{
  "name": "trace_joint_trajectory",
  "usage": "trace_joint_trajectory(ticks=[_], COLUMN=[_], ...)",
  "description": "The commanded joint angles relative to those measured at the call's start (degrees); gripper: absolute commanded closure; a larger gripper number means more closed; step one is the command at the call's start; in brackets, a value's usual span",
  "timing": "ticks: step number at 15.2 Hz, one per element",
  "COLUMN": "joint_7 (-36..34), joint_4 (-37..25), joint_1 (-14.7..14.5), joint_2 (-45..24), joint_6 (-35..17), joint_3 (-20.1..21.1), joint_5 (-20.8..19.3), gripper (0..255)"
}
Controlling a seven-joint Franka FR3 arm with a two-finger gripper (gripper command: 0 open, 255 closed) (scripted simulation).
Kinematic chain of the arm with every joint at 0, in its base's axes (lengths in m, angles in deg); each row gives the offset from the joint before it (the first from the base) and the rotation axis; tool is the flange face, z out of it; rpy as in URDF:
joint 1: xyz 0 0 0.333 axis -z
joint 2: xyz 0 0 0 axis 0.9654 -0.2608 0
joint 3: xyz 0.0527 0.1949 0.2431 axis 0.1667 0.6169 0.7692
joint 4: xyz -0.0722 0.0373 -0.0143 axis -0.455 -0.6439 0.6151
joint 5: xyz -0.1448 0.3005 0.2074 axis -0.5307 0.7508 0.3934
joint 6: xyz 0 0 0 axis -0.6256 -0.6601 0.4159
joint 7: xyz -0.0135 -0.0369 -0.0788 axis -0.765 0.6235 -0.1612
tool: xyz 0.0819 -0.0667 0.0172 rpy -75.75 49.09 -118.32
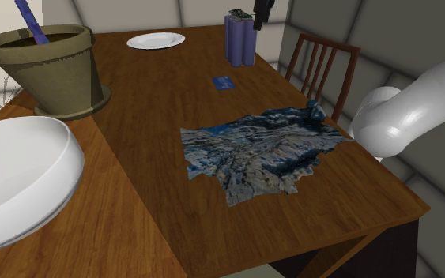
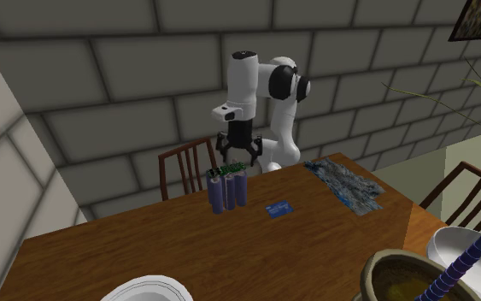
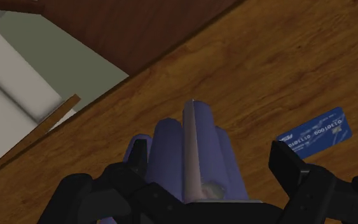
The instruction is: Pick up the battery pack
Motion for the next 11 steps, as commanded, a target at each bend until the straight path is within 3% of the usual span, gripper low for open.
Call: trace_joint_trajectory(ticks=[1,2,11], joint_7=[3.5,4.7,5.0], joint_4=[-7.1,-9.5,-1.6], joint_1=[-1.4,-1.8,-1.7], joint_2=[-4.1,-5.5,-3.2], joint_6=[3.3,4.4,-1.2], joint_3=[-1.7,-2.3,-2.3], joint_5=[2.2,3.0,2.8], gripper=[0,0,0])
